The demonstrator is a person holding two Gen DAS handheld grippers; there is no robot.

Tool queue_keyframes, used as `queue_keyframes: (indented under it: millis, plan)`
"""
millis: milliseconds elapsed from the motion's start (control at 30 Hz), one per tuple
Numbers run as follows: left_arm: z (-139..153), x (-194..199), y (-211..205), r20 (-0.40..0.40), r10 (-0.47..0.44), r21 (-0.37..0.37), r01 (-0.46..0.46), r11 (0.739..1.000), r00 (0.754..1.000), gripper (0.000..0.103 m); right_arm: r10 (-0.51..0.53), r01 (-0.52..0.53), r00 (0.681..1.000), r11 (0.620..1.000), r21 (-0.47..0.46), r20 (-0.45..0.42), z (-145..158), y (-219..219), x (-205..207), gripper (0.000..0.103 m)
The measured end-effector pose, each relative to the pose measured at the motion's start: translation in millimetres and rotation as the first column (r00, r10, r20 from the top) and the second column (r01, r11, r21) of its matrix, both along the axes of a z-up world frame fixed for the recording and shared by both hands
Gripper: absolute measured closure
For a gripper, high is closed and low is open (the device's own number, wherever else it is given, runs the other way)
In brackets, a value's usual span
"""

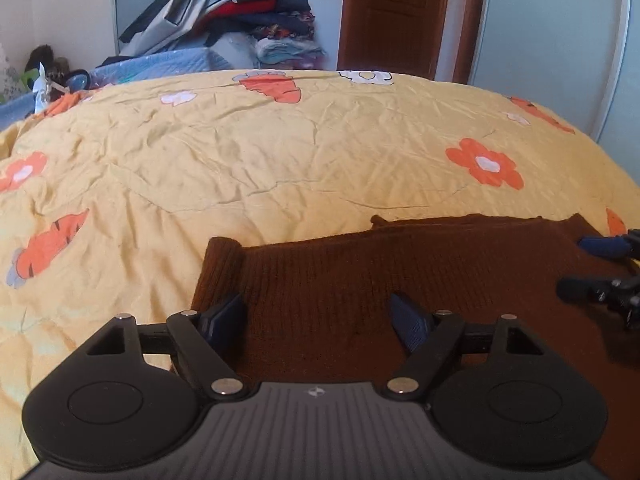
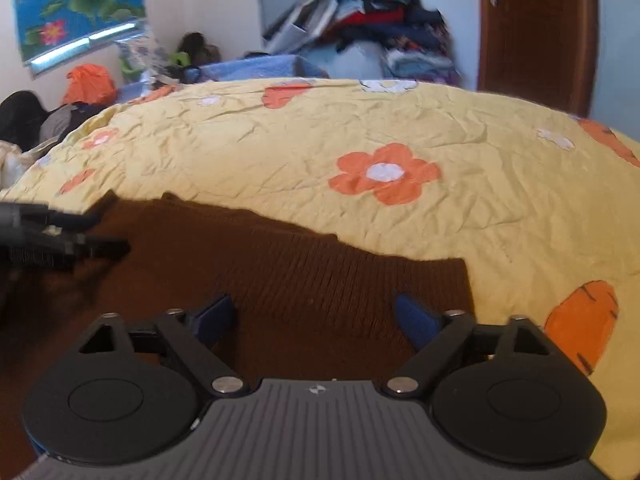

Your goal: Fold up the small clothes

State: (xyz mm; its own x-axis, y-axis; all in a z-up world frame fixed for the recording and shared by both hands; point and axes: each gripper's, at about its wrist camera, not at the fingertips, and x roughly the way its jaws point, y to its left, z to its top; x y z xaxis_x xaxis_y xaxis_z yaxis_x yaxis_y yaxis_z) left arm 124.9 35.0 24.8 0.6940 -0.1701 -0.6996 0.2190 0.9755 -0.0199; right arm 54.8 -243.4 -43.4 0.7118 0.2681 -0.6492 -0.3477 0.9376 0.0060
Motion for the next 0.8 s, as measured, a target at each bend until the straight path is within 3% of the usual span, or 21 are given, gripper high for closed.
queue_keyframes:
  millis: [100,167,233,267,367,433,533,567,633,700,800]
  plan:
    - [9.4,-15.3,2.8,0.045,0.063,0.001,-0.063,0.998,0.997,0.024,-0.004,0.004,1.0,1.0,-0.016,-0.006,1.3,4.5,0.2,0.006]
    - [22.2,-42.4,18.6,0.105,0.123,-0.077,-0.116,0.99,0.987,0.024,0.008,-0.009,1.0,0.998,-0.06,-0.008,-0.5,11.9,0.3,0.002]
    - [36.3,-84.1,47.0,0.134,0.21,-0.207,-0.18,0.962,0.968,0.023,0.009,-0.009,1.0,0.997,-0.072,-0.005,-1.3,13.8,-1.0,0.001]
    - [39.3,-105.6,62.2,0.127,0.271,-0.28,-0.227,0.933,0.954,0.021,0.006,-0.006,1.0,0.998,-0.068,-0.002,-0.8,12.9,-2.0,0.001]
    - [37.7,-166.9,101.8,0.043,0.427,-0.458,-0.362,0.812,0.903,0.019,-0.003,0.003,1.0,0.999,-0.049,0.003,0.0,9.8,-4.7,0.0]
    - [28.2,-201.8,120.4,-0.062,0.507,-0.514,-0.463,0.722,0.86,0.019,-0.001,0.001,1.0,0.999,-0.041,0.001,0.5,8.7,-4.2,0.0]
    - [9.8,-235.4,133.6,-0.22,0.536,-0.585,-0.55,0.596,0.815,0.019,0.0,0.0,1.0,0.999,-0.037,0.001,0.6,8.6,-4.7,0.0]
    - [7.2,-240.5,132.8,-0.228,0.521,-0.613,-0.537,0.579,0.822,0.019,0.0,0.0,1.0,0.999,-0.033,0.001,0.6,8.2,-4.9,0.0]
    - [5.9,-236.4,125.0,-0.254,0.473,-0.634,-0.514,0.578,0.844,0.019,-0.001,0.001,1.0,1.0,-0.027,0.001,0.6,7.6,-5.3,0.0]
    - [1.6,-225.2,115.5,-0.286,0.406,-0.675,-0.483,0.558,0.868,0.019,-0.002,0.002,1.0,1.0,-0.023,0.002,0.9,7.5,-6.0,0.0]
    - [-1.7,-215.3,98.6,-0.275,0.422,-0.671,-0.487,0.559,0.864,0.022,-0.004,0.004,1.0,1.0,-0.014,0.003,1.3,6.5,-6.9,0.0]
